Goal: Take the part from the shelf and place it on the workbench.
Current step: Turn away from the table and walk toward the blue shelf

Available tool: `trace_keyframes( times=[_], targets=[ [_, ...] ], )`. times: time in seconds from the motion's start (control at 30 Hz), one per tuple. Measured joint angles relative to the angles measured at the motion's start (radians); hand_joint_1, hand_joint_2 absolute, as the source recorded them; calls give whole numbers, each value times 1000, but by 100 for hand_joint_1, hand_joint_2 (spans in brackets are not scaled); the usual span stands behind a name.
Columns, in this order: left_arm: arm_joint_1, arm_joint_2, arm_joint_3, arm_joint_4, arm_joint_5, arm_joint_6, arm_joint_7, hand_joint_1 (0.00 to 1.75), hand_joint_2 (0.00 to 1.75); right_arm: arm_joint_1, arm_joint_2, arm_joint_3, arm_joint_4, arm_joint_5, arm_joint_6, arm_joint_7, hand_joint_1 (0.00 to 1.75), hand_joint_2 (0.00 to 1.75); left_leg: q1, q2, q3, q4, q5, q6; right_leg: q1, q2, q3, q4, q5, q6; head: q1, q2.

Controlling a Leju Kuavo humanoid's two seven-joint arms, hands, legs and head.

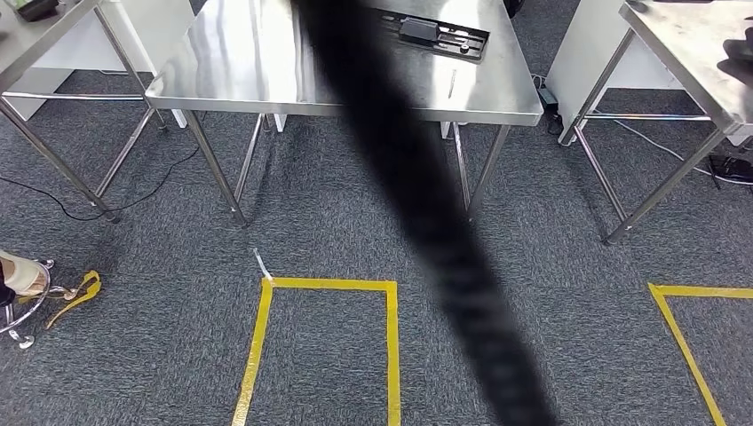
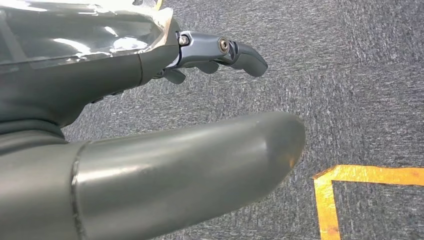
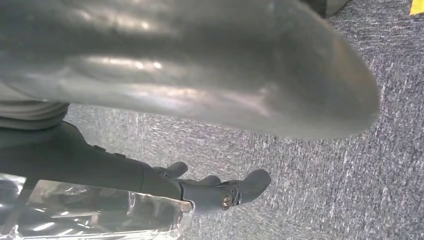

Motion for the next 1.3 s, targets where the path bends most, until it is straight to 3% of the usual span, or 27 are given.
trace_keyframes(
  times=[0.07,0.17,0.2,0.27,0.33,0.37,0.4,0.43,0.53,0.57,0.7,0.73,0.8,0.87,0.9,0.93,1.0,1.07,1.1,1.2,1.23,1.3],
  targets=[
    [-1,-1,0,0,-2,1,0,0,0,-3,0,0,0,-2,-1,-1,0,0,-3,0,-4,1,11,-12,4,1,52,-95,25,-10,-3,0],
    [-1,-3,0,0,-3,1,1,0,0,-2,1,0,0,-3,-2,-1,0,0,-1,-1,-8,0,24,-31,6,2,43,-98,42,-38,-6,0],
    [-1,-3,0,0,-3,2,1,0,0,-1,1,0,0,-3,-3,-1,0,0,2,-2,-14,10,12,-36,2,1,37,-99,50,-48,-7,0],
    [-1,-3,0,0,-3,2,2,0,0,-1,1,-1,0,-4,-4,-1,0,0,5,-6,-46,88,-56,-44,-5,-1,21,-100,67,-65,-9,0],
    [-1,-3,0,0,-6,2,5,0,0,0,1,-1,0,-4,-4,0,0,0,5,-9,-89,223,-145,-52,-3,-3,3,-99,80,-71,-11,0],
    [-1,-3,0,0,-7,3,6,0,0,1,1,-1,0,-4,-4,0,0,0,5,-10,-99,272,-170,-54,-2,-3,-5,-97,87,-70,-11,0],
    [-1,-3,0,0,-10,3,8,0,0,2,1,-1,0,-4,-5,1,0,0,5,-11,-91,285,-175,-55,-1,-3,-13,-93,92,-68,-11,0],
    [-1,-4,-1,0,-12,3,10,0,0,2,1,-1,0,-4,-5,1,0,0,6,-11,-62,257,-161,-54,-2,-3,-21,-89,97,-65,-11,0],
    [-5,-3,-2,0,-15,4,14,0,0,1,3,-1,0,-4,-6,3,0,0,6,-13,70,58,-100,-44,2,-2,-40,-71,104,-56,-11,0],
    [-6,-3,-2,0,-15,4,16,0,0,1,3,-1,0,-4,-7,3,0,0,4,-15,90,21,-93,-39,5,-2,-45,-66,106,-52,-10,0],
    [-8,-3,-3,0,-16,3,21,0,0,-1,4,-1,0,-3,-10,4,0,0,-5,-13,79,7,-73,-5,5,-2,-64,-60,115,-24,-9,0],
    [-8,-3,-3,0,-16,4,22,0,0,0,4,-1,0,-3,-10,4,0,0,-4,-11,72,4,-64,5,4,-2,-76,-38,100,-22,-8,0],
    [-9,-4,-3,0,-16,4,23,0,0,-1,4,-1,0,-3,-10,4,0,0,-2,-7,54,3,-48,17,2,0,-123,68,35,-27,-6,0],
    [-9,-4,-3,0,-16,3,23,0,0,0,4,-1,0,-3,-10,6,0,0,-4,-5,31,3,-31,19,2,0,-170,200,-31,-29,-6,0],
    [-9,-4,-3,0,-16,3,23,0,0,0,4,-1,0,-3,-10,6,0,0,-5,-4,20,4,-23,19,1,0,-171,228,-44,-25,-6,0],
    [-9,-4,-3,0,-16,3,23,0,0,1,4,-1,0,-3,-10,8,0,0,-5,-4,11,4,-16,17,1,0,-149,211,-42,-19,-6,0],
    [-10,-5,-3,0,-19,3,25,0,0,0,4,-1,0,-4,-11,9,0,0,-5,-4,-2,5,-2,12,1,0,-47,68,-8,-9,-6,0],
    [-11,-6,-4,0,-22,3,27,0,0,-4,4,-1,0,-5,-12,9,0,0,-8,-4,-8,5,8,3,7,0,36,-67,21,-16,-7,0],
    [-13,-6,-4,0,-25,3,29,0,0,-5,4,-1,0,-6,-13,9,0,0,-9,-3,-8,6,13,-3,10,1,52,-95,27,-24,-8,0],
    [-15,-7,-6,0,-32,4,33,0,0,-4,5,-1,0,-10,-16,9,0,0,-6,-4,-12,5,24,-23,11,0,44,-101,46,-49,-11,0],
    [-15,-7,-6,0,-33,4,35,0,0,-4,6,-1,0,-12,-17,9,0,0,-4,-5,-19,19,10,-29,7,-1,39,-102,54,-58,-11,0],
    [-15,-6,-8,0,-34,4,37,0,0,-4,6,-1,0,-13,-18,9,0,0,0,-10,-56,113,-66,-40,0,-4,24,-104,71,-71,-13,0]
  ],
)
